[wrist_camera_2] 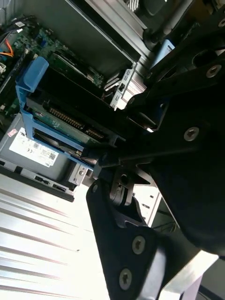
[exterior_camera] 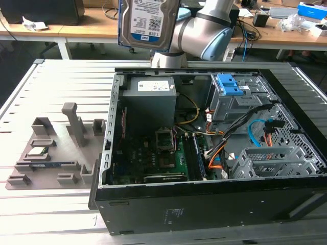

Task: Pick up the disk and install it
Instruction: 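Pick up the disk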

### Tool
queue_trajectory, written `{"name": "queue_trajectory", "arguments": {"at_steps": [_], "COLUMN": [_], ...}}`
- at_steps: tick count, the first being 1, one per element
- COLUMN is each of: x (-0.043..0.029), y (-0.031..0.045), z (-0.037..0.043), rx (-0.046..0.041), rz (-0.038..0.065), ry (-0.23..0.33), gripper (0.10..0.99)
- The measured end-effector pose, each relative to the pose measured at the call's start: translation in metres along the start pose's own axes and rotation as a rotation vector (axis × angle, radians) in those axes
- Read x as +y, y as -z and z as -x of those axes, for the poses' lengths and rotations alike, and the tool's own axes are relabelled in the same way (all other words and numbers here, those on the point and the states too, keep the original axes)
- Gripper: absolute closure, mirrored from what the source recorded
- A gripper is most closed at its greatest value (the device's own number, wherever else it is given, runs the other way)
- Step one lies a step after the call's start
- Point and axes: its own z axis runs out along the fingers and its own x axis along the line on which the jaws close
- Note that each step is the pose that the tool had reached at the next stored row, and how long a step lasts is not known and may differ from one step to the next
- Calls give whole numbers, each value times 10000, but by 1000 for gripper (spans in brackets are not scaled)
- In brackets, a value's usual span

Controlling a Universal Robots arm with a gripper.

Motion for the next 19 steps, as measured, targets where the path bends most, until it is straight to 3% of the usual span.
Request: {"name": "queue_trajectory", "arguments": {"at_steps": [9, 12, 19], "x": [-477, -701, -1013], "y": [-1, 0, -1], "z": [14, 20, 30], "rx": [0, 2, 4], "rz": [0, 0, 0], "ry": [0, 0, 0], "gripper": [722, 722, 722]}}
